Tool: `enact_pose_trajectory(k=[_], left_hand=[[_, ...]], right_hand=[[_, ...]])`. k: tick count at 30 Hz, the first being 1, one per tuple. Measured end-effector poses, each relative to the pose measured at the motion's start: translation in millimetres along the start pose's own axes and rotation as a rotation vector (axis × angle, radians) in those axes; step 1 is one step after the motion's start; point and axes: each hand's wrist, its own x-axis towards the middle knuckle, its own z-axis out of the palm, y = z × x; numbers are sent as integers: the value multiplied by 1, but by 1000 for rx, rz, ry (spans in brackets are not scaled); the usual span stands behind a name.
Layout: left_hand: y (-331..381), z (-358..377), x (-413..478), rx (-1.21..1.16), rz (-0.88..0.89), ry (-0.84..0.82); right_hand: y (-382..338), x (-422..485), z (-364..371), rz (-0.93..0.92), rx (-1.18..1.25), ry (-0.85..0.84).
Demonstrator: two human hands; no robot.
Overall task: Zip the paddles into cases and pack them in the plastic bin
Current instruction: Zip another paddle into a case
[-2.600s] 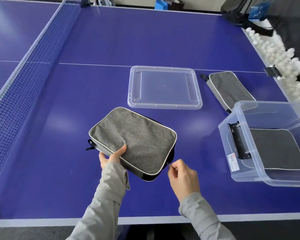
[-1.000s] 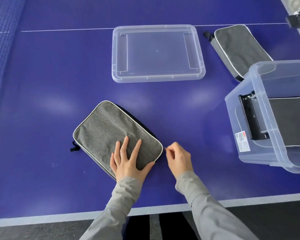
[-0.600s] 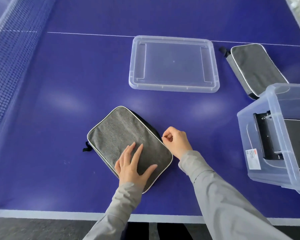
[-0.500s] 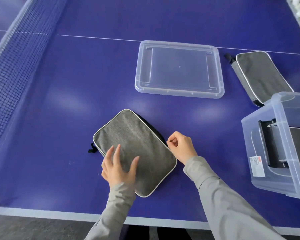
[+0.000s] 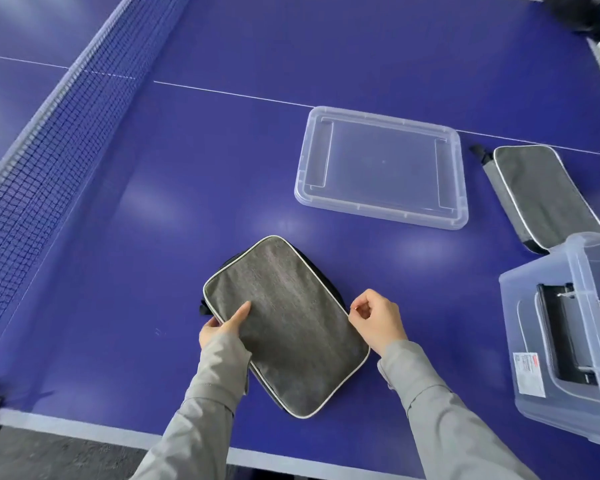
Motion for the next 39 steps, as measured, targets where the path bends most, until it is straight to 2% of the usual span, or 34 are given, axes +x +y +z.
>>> enact_pose_trajectory(k=[11,18,21,24,28,32,39], left_hand=[[-2,-6,-13,-95,237,-173],[14,-11,-24,-194,294,-251],[27,-13,-36,-145,391,-282],[40,-16,-52,-83,523,-382],[53,-20,-71,37,649,-456],[67,-23,-83,62,742,-469],[80,-28,-91,53,865,-560]], right_hand=[[-2,-12,-14,41,96,18],[-6,-27,-37,17,151,-17],[-12,-30,-42,30,213,-20],[-29,-27,-47,12,288,-28],[-54,-20,-64,-52,336,35],[-71,-21,-87,-79,475,119],[-100,-36,-117,-176,577,158]])
